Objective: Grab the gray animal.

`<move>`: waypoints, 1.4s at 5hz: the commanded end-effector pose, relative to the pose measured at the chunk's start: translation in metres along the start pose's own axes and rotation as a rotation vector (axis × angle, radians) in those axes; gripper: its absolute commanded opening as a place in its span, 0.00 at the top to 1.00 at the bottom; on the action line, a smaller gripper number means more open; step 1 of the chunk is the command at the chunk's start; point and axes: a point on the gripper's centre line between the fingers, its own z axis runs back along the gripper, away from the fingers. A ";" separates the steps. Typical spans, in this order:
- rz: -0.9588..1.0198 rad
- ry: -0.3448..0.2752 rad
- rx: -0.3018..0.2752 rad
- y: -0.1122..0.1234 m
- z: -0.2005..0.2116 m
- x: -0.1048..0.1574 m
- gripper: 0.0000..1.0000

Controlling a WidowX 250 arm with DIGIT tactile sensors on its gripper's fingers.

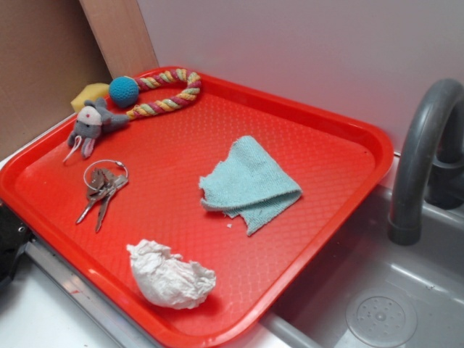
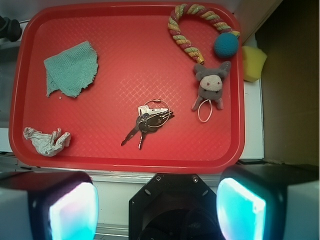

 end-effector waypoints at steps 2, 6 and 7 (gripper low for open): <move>0.016 0.008 0.106 0.017 -0.021 0.040 0.00; 0.116 0.028 0.231 0.082 -0.131 0.070 0.00; 0.144 0.024 0.201 0.088 -0.149 0.070 0.00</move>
